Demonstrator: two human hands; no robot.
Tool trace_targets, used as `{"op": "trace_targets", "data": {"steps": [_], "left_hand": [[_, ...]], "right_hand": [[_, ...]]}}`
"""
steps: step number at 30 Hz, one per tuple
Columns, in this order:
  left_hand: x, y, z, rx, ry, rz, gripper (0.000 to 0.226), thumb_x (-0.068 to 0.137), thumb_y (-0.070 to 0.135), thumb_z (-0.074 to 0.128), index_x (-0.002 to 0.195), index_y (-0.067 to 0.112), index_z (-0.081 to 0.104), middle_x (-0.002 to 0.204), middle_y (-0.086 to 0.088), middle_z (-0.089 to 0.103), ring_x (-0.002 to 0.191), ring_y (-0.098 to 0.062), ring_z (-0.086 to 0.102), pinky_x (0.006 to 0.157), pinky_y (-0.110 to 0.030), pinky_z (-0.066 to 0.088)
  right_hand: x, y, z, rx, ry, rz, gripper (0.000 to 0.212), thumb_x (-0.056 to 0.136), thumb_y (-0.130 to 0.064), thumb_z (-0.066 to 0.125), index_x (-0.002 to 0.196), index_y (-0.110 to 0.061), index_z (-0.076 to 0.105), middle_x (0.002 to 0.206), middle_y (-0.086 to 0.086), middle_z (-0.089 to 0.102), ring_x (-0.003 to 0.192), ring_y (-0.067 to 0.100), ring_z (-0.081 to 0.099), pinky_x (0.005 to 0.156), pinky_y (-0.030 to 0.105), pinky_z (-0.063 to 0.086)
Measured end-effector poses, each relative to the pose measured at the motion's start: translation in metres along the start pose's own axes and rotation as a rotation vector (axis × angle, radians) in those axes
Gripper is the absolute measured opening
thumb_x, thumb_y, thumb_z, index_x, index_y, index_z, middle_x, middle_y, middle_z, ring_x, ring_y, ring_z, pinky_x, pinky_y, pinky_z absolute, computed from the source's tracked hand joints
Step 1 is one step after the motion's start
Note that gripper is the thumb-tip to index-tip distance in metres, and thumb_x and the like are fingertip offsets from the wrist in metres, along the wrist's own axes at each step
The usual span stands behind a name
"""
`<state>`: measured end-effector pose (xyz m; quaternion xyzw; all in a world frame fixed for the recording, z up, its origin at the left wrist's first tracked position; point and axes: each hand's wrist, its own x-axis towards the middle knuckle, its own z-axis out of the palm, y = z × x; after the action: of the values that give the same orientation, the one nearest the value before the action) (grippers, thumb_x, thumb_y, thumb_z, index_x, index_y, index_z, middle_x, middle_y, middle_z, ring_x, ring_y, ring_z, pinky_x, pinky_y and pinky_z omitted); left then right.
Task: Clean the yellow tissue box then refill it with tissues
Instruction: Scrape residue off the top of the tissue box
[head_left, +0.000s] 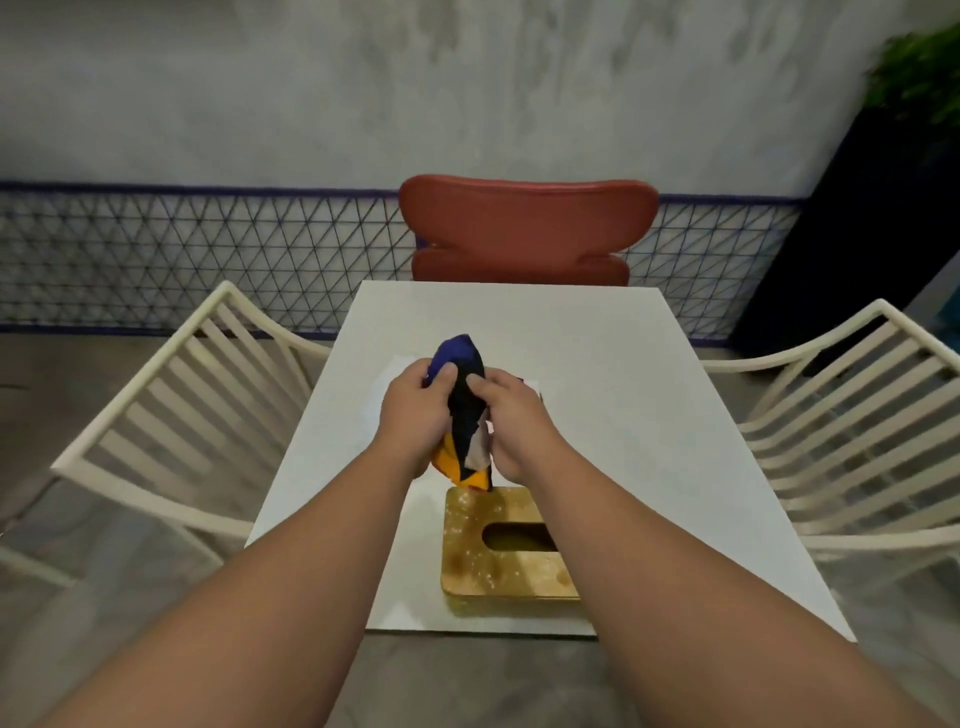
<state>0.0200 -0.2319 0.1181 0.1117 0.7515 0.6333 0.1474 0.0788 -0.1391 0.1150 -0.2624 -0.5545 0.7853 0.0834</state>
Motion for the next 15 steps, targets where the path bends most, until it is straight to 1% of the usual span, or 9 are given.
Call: {"op": "trace_targets", "data": {"steps": [2, 4, 6, 7, 8, 9, 11, 13, 15], "left_hand": [[-0.01, -0.004, 0.001, 0.063, 0.01, 0.045, 0.018, 0.101, 0.036, 0.041, 0.099, 0.032, 0.059, 0.099, 0.002, 0.066, 0.094, -0.017, 0.063, 0.086, -0.04, 0.054], [-0.018, -0.011, 0.007, 0.15, 0.009, 0.08, 0.024, 0.101, 0.036, 0.039, 0.117, 0.029, 0.056, 0.104, 0.008, 0.062, 0.098, -0.013, 0.059, 0.084, -0.031, 0.05], [-0.02, -0.019, 0.008, 0.252, 0.033, 0.069, 0.029, 0.101, 0.033, 0.041, 0.126, 0.025, 0.053, 0.106, 0.006, 0.06, 0.099, -0.015, 0.058, 0.083, -0.029, 0.046], [-0.02, -0.024, 0.005, 0.275, 0.029, 0.034, 0.029, 0.101, 0.032, 0.042, 0.126, 0.023, 0.053, 0.108, 0.004, 0.061, 0.099, -0.017, 0.058, 0.084, -0.031, 0.047], [-0.021, -0.029, 0.001, 0.283, 0.005, -0.009, 0.03, 0.1, 0.033, 0.043, 0.126, 0.022, 0.053, 0.111, 0.002, 0.061, 0.1, -0.018, 0.058, 0.085, -0.032, 0.048], [-0.023, -0.033, -0.003, 0.298, -0.024, -0.048, 0.031, 0.1, 0.034, 0.045, 0.127, 0.022, 0.052, 0.112, 0.001, 0.062, 0.098, -0.018, 0.058, 0.083, -0.031, 0.048], [-0.025, -0.041, -0.008, 0.379, -0.072, -0.095, 0.031, 0.098, 0.037, 0.049, 0.125, 0.023, 0.054, 0.108, 0.001, 0.063, 0.093, -0.019, 0.06, 0.079, -0.032, 0.05], [-0.028, -0.047, -0.016, 0.442, -0.093, -0.108, 0.027, 0.095, 0.038, 0.054, 0.118, 0.025, 0.056, 0.1, 0.0, 0.065, 0.089, -0.021, 0.062, 0.08, -0.038, 0.053], [-0.031, -0.053, -0.021, 0.486, -0.095, -0.108, 0.023, 0.093, 0.037, 0.056, 0.113, 0.026, 0.058, 0.096, 0.001, 0.065, 0.086, -0.019, 0.062, 0.078, -0.036, 0.053]], "right_hand": [[-0.005, 0.007, 0.003, -0.139, 0.048, -0.048, 0.011, 0.093, -0.027, 0.058, 0.098, -0.029, 0.067, 0.099, 0.001, 0.072, 0.092, 0.018, 0.067, 0.082, 0.037, 0.057], [-0.008, 0.015, 0.004, -0.329, 0.047, -0.103, 0.013, 0.092, -0.028, 0.056, 0.091, -0.035, 0.067, 0.096, -0.005, 0.071, 0.092, 0.015, 0.066, 0.086, 0.037, 0.056], [-0.014, 0.02, -0.005, -0.46, -0.066, -0.105, 0.02, 0.095, -0.026, 0.051, 0.101, -0.034, 0.067, 0.101, -0.007, 0.068, 0.094, 0.012, 0.062, 0.085, 0.031, 0.053], [-0.014, 0.022, -0.017, -0.577, -0.132, -0.118, 0.024, 0.095, -0.027, 0.051, 0.113, -0.03, 0.066, 0.109, -0.006, 0.066, 0.099, 0.013, 0.059, 0.086, 0.029, 0.05], [-0.015, 0.023, -0.031, -0.775, -0.182, -0.152, 0.034, 0.094, -0.033, 0.053, 0.126, -0.027, 0.059, 0.121, -0.004, 0.062, 0.108, 0.014, 0.056, 0.092, 0.03, 0.047], [-0.014, 0.026, -0.049, -1.026, -0.225, -0.182, 0.051, 0.09, -0.044, 0.056, 0.137, -0.026, 0.05, 0.134, -0.003, 0.055, 0.119, 0.016, 0.051, 0.099, 0.031, 0.043], [-0.013, 0.032, -0.081, -1.449, -0.318, -0.179, 0.09, 0.075, -0.066, 0.061, 0.149, -0.024, 0.029, 0.152, 0.0, 0.034, 0.137, 0.02, 0.034, 0.11, 0.036, 0.031], [-0.014, 0.042, -0.099, -1.682, -0.387, -0.163, 0.119, 0.061, -0.079, 0.063, 0.152, -0.021, 0.014, 0.158, 0.002, 0.019, 0.144, 0.024, 0.021, 0.116, 0.04, 0.022], [-0.013, 0.051, -0.109, -1.765, -0.447, -0.175, 0.133, 0.052, -0.085, 0.063, 0.153, -0.02, 0.005, 0.16, 0.003, 0.011, 0.146, 0.025, 0.013, 0.119, 0.044, 0.014]]}}
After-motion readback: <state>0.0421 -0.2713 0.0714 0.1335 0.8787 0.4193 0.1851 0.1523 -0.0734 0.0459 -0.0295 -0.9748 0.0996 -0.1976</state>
